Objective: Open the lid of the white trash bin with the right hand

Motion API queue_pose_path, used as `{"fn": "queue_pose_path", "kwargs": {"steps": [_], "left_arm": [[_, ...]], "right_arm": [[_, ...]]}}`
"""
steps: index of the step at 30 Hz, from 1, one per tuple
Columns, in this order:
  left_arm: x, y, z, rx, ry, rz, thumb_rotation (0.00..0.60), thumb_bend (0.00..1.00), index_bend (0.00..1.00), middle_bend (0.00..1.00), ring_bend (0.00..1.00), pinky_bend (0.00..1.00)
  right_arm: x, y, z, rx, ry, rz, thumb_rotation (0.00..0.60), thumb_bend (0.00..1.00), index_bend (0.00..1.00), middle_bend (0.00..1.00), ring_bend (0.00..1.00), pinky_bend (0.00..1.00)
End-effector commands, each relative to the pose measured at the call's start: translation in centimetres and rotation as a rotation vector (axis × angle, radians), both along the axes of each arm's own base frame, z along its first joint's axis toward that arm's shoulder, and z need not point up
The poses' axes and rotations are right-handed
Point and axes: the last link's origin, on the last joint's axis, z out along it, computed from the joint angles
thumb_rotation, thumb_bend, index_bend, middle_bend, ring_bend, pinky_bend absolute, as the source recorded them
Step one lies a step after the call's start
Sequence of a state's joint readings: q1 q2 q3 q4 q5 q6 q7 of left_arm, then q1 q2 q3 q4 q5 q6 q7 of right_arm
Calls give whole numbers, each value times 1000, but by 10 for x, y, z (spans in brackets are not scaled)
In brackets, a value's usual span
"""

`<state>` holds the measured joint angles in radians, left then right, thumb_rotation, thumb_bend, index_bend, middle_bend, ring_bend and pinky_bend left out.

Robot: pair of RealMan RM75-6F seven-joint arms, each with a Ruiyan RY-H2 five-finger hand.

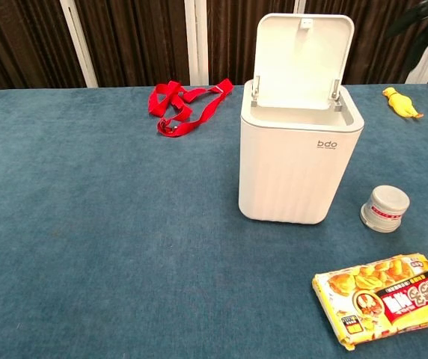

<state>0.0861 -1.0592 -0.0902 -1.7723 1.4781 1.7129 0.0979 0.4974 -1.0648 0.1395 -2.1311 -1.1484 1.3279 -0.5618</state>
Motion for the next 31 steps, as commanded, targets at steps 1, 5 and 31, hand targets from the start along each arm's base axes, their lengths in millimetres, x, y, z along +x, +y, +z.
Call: {"fn": "queue_pose_path", "kwargs": {"steps": [1,5,31], "left_arm": [[0,0,-1,-4,1,2,600,46,100,0,0,0],[1,1,-2,-12,6,0,600,45,100,0,0,0],[0,-1,-6,-116,59,43,600,46,110,0,0,0]], "right_arm": [[-20,4,11,-71,14,-53,600,405,144,220,306,278],[-41,18,16,-91,8,-91,600,405,135,162,233,260],[-134,89,-9,-244,88,-75,600,362,135,141,192,163]]}}
